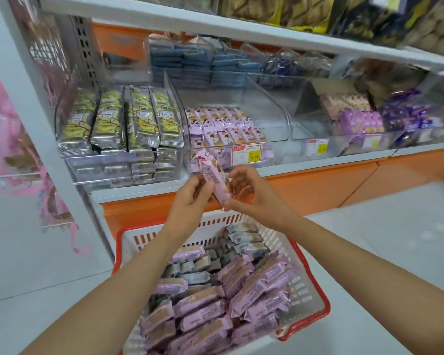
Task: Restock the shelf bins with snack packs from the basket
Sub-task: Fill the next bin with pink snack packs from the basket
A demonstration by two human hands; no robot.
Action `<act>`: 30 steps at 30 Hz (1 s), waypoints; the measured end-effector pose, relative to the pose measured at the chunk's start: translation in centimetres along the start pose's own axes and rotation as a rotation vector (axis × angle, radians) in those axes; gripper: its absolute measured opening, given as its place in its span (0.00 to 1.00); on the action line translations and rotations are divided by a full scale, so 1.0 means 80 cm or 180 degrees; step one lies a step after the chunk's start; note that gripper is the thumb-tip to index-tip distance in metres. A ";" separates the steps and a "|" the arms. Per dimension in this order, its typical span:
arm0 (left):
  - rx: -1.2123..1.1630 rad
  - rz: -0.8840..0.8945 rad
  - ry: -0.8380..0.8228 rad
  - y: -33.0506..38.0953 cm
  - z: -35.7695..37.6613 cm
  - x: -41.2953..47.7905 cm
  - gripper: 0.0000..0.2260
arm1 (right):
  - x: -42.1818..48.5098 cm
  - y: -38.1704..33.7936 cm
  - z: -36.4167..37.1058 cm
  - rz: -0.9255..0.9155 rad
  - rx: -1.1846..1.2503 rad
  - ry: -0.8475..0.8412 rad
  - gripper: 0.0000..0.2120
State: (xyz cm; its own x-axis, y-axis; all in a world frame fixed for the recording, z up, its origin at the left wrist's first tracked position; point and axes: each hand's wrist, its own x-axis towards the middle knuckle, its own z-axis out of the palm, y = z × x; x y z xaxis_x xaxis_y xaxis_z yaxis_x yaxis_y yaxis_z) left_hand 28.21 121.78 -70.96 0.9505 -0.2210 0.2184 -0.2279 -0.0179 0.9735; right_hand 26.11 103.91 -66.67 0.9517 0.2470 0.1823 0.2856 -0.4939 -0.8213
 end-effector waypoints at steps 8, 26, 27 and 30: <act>0.2594 0.1426 0.1316 0.011 -0.016 0.022 0.19 | 0.059 -0.047 -0.038 -0.0157 -0.0182 0.0551 0.16; 0.4377 0.1270 0.0749 -0.027 -0.037 0.021 0.39 | 0.192 -0.058 -0.010 0.1055 -0.1705 -0.0174 0.09; 0.4392 0.1262 0.0741 -0.027 -0.037 0.021 0.39 | 0.192 -0.059 -0.011 0.1069 -0.1677 -0.0179 0.08; 0.4411 0.1236 0.0701 -0.025 -0.037 0.019 0.39 | 0.191 -0.059 -0.013 0.1091 -0.1607 -0.0205 0.09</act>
State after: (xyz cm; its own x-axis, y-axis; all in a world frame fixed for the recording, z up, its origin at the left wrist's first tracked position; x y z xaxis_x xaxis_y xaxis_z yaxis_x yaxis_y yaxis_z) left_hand 30.78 124.39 -72.37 0.7662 -0.2822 0.5773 -0.3686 -0.9289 0.0351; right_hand 39.43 109.14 -59.46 0.9946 0.0463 -0.0928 -0.0024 -0.8842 -0.4670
